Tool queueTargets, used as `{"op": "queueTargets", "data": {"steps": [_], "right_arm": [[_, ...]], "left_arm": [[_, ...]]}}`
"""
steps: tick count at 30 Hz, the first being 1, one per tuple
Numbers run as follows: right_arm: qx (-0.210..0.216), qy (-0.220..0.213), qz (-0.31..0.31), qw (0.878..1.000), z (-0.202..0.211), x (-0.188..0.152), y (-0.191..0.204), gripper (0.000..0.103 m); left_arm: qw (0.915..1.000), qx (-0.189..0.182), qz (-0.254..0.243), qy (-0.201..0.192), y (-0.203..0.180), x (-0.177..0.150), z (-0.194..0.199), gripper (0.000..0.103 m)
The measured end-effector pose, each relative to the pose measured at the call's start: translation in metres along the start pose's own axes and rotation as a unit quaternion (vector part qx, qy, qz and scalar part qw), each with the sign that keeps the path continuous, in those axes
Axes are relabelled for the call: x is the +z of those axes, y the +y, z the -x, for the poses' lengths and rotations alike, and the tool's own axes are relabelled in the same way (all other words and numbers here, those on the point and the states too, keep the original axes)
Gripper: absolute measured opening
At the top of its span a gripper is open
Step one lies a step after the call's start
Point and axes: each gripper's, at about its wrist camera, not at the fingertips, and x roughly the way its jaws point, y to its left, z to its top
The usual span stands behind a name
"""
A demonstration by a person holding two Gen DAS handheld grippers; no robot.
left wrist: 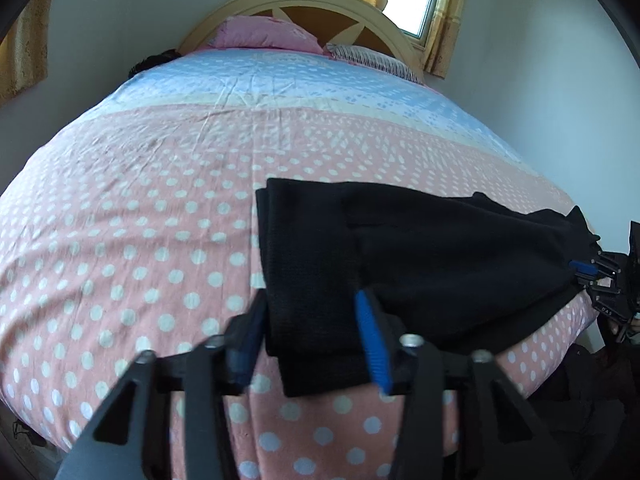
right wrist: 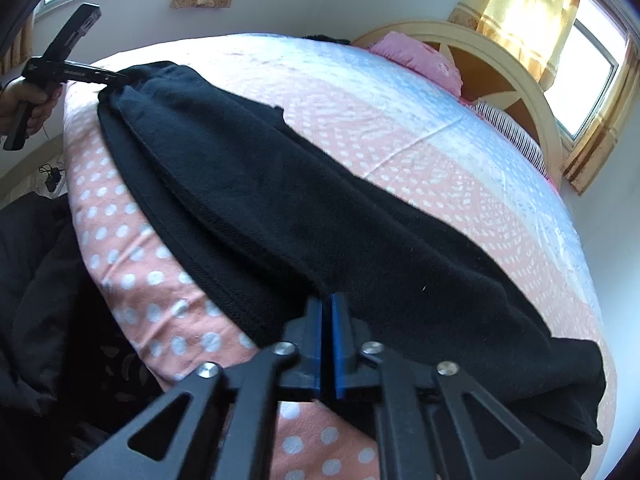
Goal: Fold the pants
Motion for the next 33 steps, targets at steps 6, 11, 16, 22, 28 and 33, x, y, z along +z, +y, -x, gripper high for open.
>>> {"op": "queueTargets", "data": {"steps": [6,11,16,22,28,33], "right_arm": [[0.011,-0.005,0.003,1.0,0.023,-0.002,-0.001,0.003],[0.008,0.02,0.011,1.0,-0.004,-0.017,0.009,0.003],[0.017,0.028,0.018,0.999,0.001,-0.016,0.006,0.006],[0.056,0.025,0.02,0.998,0.022,-0.017,0.0,0.01],[0.103,-0.027,-0.034,0.994,0.022,0.024,-0.022,0.011],[0.156,-0.034,-0.101,0.982,-0.015,0.069,-0.038,0.017]], "left_arm": [[0.9994,0.003,-0.036,-0.002,-0.011,0.011,0.016,0.019],[0.9994,-0.007,-0.032,0.01,-0.009,0.008,0.017,0.019],[0.9997,-0.015,-0.01,0.019,0.003,-0.002,0.006,0.026],[1.0,0.002,-0.001,0.001,0.012,0.001,0.024,0.041],[0.9956,0.041,-0.014,-0.083,0.007,0.019,0.059,0.059],[0.9955,-0.003,-0.05,-0.08,-0.04,0.033,0.035,0.06]]}}
